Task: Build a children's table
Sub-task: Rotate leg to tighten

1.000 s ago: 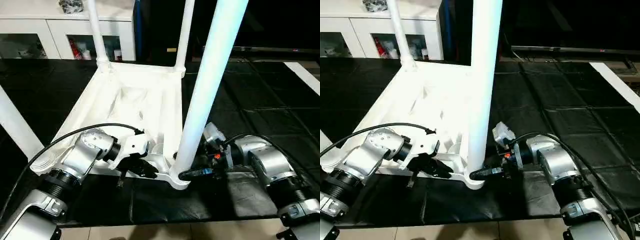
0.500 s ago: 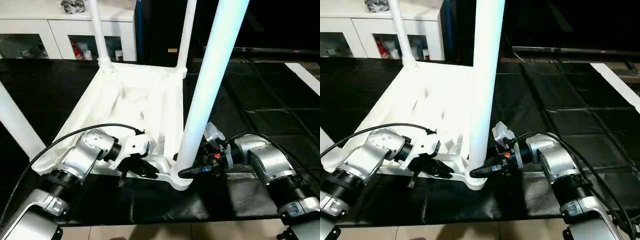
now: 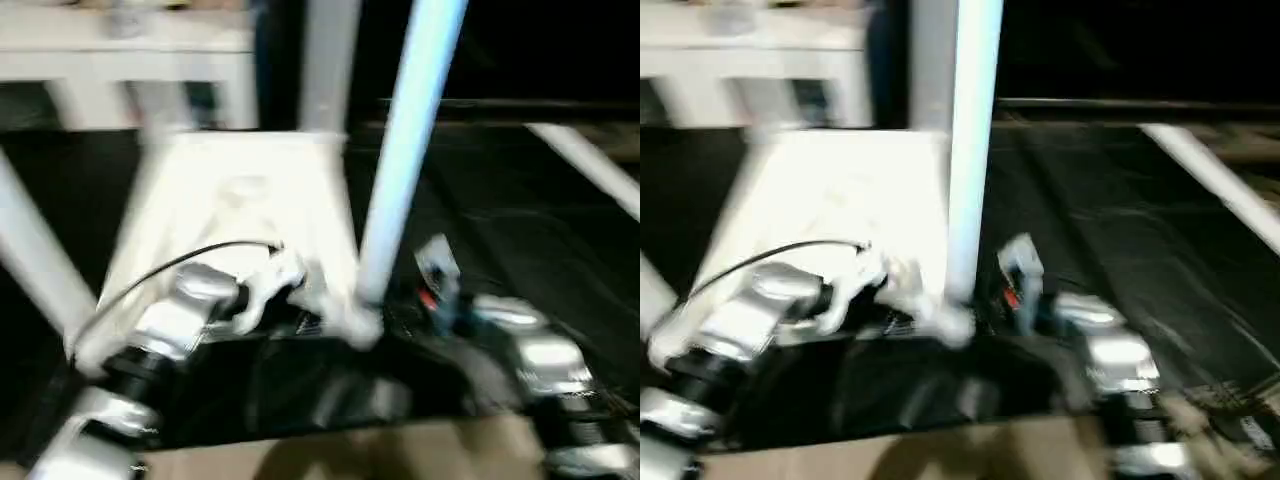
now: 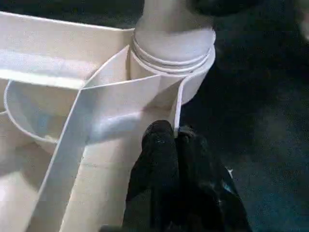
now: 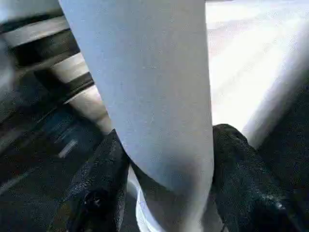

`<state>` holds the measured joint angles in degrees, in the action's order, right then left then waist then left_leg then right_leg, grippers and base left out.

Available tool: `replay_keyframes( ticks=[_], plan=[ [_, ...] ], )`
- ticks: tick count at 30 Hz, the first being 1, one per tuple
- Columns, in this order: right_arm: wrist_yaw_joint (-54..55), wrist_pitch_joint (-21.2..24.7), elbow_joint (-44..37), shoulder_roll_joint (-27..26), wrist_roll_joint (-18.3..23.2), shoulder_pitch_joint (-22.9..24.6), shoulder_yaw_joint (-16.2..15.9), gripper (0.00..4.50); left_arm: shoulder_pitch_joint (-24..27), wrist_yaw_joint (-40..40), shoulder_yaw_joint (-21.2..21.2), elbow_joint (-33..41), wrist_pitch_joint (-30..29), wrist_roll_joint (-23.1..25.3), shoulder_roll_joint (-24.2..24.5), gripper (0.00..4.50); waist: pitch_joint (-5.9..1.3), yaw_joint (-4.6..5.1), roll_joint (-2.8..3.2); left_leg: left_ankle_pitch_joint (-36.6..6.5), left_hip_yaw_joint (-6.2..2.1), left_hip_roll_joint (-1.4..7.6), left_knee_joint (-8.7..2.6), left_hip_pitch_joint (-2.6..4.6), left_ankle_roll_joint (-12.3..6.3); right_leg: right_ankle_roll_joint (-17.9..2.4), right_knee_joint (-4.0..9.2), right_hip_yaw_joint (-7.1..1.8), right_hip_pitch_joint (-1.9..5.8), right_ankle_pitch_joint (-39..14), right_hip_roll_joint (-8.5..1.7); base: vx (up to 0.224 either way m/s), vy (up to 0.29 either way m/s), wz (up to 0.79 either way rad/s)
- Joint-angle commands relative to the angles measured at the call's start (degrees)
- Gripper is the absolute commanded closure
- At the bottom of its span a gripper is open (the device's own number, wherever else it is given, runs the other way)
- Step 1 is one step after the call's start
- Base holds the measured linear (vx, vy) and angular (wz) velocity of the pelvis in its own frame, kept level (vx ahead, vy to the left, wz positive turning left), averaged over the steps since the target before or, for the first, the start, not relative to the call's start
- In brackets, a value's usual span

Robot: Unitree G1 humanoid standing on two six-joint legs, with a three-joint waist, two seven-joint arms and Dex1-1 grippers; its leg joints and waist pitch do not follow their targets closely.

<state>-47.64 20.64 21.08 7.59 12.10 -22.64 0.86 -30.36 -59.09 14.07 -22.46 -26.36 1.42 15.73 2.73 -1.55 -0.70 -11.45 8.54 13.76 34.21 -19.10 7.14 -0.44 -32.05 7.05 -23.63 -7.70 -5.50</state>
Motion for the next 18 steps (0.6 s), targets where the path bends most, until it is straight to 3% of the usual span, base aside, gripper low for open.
replay_keyframes(
  ticks=[1,2,3,4,5,6,7,8,9,10,11,12,13,14,15,16,17,18],
  plan=[
    [7.5,3.1,4.3,-6.8,0.6,-2.6,-3.3,2.38,-1.1,6.2,-0.7,4.9,-2.8,-3.2,-7.2,4.50,-2.88,1.28,0.53,-22.9,-0.02,-1.40,-4.15,-1.31,0.10,2.7,7.13,2.48,4.03,-41.1,-1.80,-0.060,0.039,-0.32],
    [9.6,3.5,5.4,-7.7,0.5,-3.5,-2.8,2.38,-1.1,7.2,-1.0,5.0,-3.2,-3.2,-8.0,4.50,-2.80,1.85,1.07,-25.5,-0.64,-0.70,-4.68,-1.66,-0.37,3.1,7.31,3.39,4.96,-39.7,-1.73,-0.056,0.015,-0.27],
    [10.6,3.7,5.9,-8.1,0.5,-3.9,-2.5,2.39,-1.1,7.7,-1.2,5.0,-3.3,-3.2,-8.4,4.50,-2.72,1.97,2.64,-34.1,-2.51,2.76,-7.73,-2.57,-1.70,-0.1,1.39,1.77,7.64,-27.0,-2.07,-0.056,0.015,-0.27],
    [14.0,3.5,8.0,-9.7,0.1,-5.6,-1.8,2.39,-1.3,9.6,-1.5,5.2,-4.0,-3.1,-9.8,4.50,-2.30,1.63,2.93,-40.4,-3.12,4.19,-9.93,-1.85,-1.99,-4.2,-2.50,-0.87,7.05,-12.7,-2.31,0.000,0.000,0.00],
    [16.2,3.1,9.5,-10.8,-0.1,-6.8,-1.4,2.39,-1.3,10.9,-1.7,5.3,-4.5,-3.1,-10.7,4.50,-1.60,2.33,1.33,-41.7,-2.47,3.47,-9.66,-1.18,-2.13,-4.6,-2.03,-1.73,5.85,-13.8,-2.13,0.000,0.000,0.00],
    [18.8,2.0,11.6,-12.2,-0.6,-8.7,-1.1,2.39,-1.6,12.7,-2.0,5.1,-4.7,-2.9,-12.0,4.50,-1.15,2.61,-0.80,-36.7,-0.29,-2.27,-3.59,3.21,-0.56,1.3,8.02,2.29,0.86,-42.1,-0.65,0.000,0.000,0.00],
    [21.0,1.6,13.1,-13.6,-1.1,-10.3,-0.5,2.39,-1.8,14.1,-2.1,5.1,-5.1,-2.6,-12.8,4.50,-0.97,4.64,-1.16,-26.7,1.56,-5.66,3.84,5.63,-1.72,7.5,13.24,8.00,-2.72,-57.5,-1.45,0.020,-0.012,-0.18],
    [22.0,0.9,14.5,-15.0,-1.2,-11.9,0.1,2.39,-2.2,15.2,-1.6,4.6,-4.3,-1.7,-13.2,4.50,-1.77,5.73,-0.29,-25.2,0.95,-4.59,3.05,3.06,-2.44,10.2,13.43,10.44,0.59,-55.6,-1.11,0.040,0.059,-0.53],
    [22.2,0.6,15.1,-15.6,-1.3,-12.6,0.3,2.39,-2.5,15.7,-1.2,4.1,-3.6,-1.0,-13.1,4.50,-3.09,3.78,3.48,-28.4,-2.62,1.31,-3.28,-4.56,-2.92,7.5,-1.46,6.15,11.64,-33.7,-4.19,0.040,0.059,-0.53],
    [22.2,0.6,15.1,-15.6,-1.3,-12.6,0.3,2.39,-2.5,15.7,-1.2,4.1,-3.6,-1.0,-13.1,4.50,-1.86,2.45,4.28,-36.9,-3.94,3.36,-7.74,-3.66,-1.86,-1.7,-4.96,1.02,8.54,-9.3,-3.24,0.061,0.036,-0.49],
    [22.2,-0.3,15.2,-15.4,-2.9,-12.4,-0.2,2.39,-2.7,15.9,-0.8,4.0,-3.6,0.2,-12.2,4.50,-1.73,2.77,2.43,-40.0,-4.35,4.14,-8.64,-2.95,-2.65,-1.3,-6.98,-1.12,8.46,-9.7,-3.34,0.015,-0.134,0.03],
    [22.3,-0.4,15.1,-15.2,-3.2,-12.0,-0.5,1.83,-2.7,15.8,-0.6,4.0,-3.5,0.8,-11.4,4.50,-0.33,-1.01,1.20,-43.5,-1.96,3.56,-9.67,-1.63,-2.68,1.0,-5.82,-2.34,6.71,-31.3,-1.46,0.015,-0.134,0.03],
    [21.9,-0.4,14.6,-14.8,-3.0,-11.3,-0.6,1.69,-2.6,15.5,-0.3,3.9,-3.2,1.4,-10.3,4.50,2.13,1.37,-2.39,-27.2,3.11,-6.20,10.13,11.43,-0.17,9.6,15.73,5.89,-11.53,-69.7,1.19,0.134,-0.146,0.33],
    [21.8,-0.3,14.5,-14.8,-2.9,-11.2,-0.7,1.69,-2.6,15.4,-0.3,3.9,-3.1,1.5,-10.0,4.50,0.71,3.84,-3.73,-22.2,4.14,-8.73,13.81,10.53,-1.58,12.9,15.47,7.34,-13.69,-76.3,4.13,0.227,0.043,-0.19],
    [21.0,-0.2,13.6,-14.2,-2.6,-10.4,-0.9,1.65,-2.5,14.8,-0.2,4.0,-2.9,1.6,-8.9,4.50,-3.12,4.59,0.41,-27.1,1.96,-3.86,4.45,4.33,-5.13,15.7,9.03,6.15,1.02,-58.1,-2.46,0.227,0.043,-0.19],
    [19.9,-0.1,12.2,-13.5,-2.6,-9.4,-1.3,1.53,-2.3,13.9,-0.4,4.0,-2.8,1.5,-7.8,4.50,-3.79,2.69,3.05,-22.2,-3.57,3.61,-0.90,-1.00,-6.92,6.8,-3.65,0.01,9.08,-23.2,-6.34,0.168,0.118,-0.51],
    [19.4,-0.4,12.0,-13.1,-2.6,-9.0,-1.3,1.40,-2.2,13.5,-0.4,4.1,-2.7,1.5,-7.1,4.50,-3.80,2.29,3.26,-20.0,-4.97,4.89,-3.14,-0.09,-8.72,2.3,-4.44,-1.98,7.13,-8.4,-6.27,0.069,0.006,-0.09],
    [18.3,-0.8,11.2,-12.4,-2.6,-8.4,-1.4,1.31,-2.0,12.9,-0.4,4.2,-2.3,1.5,-6.1,4.50,-3.10,1.91,1.25,-15.7,-2.39,1.36,-2.59,3.12,-7.02,-4.9,-0.59,-1.99,3.16,-3.6,-6.09,0.069,0.006,-0.09]
  ],
)
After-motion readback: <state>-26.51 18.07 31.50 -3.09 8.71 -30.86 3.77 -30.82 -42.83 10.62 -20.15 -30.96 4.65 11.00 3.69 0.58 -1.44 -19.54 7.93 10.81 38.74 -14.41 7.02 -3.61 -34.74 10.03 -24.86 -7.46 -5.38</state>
